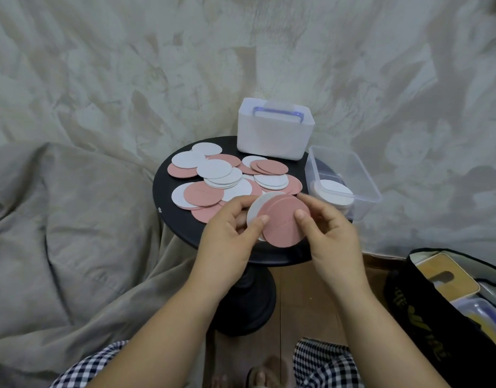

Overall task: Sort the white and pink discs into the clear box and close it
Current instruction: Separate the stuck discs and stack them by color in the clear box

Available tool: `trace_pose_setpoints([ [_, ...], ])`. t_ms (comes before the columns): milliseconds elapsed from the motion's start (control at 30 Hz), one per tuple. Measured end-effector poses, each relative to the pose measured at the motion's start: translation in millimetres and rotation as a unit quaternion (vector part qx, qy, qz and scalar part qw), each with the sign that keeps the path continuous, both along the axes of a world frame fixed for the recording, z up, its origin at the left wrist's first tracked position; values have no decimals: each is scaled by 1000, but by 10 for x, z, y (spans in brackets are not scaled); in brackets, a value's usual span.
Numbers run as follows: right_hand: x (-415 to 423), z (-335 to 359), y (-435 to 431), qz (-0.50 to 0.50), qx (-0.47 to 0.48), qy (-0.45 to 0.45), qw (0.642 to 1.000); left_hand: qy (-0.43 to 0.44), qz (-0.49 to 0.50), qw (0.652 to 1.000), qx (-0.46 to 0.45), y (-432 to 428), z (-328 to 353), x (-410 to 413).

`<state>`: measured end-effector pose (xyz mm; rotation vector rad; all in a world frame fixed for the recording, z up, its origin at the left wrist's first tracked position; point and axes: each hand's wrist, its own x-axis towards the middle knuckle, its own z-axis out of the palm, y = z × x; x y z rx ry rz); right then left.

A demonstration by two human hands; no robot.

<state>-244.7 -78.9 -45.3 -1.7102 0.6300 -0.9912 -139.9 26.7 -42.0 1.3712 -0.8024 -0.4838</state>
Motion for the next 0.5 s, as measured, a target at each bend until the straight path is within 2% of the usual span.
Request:
trace_pose_setpoints([
  [300,3,-109,38,3,-7,-35,999,-122,19,992,8,-94,-84,-11],
  [367,3,-142,33,-2,-17,-32,999,-177,30,984,20,-98,-122,-7],
  [500,-4,-176,38,-10,-115,22,993,-257,22,964,59,-111,-203,-30],
])
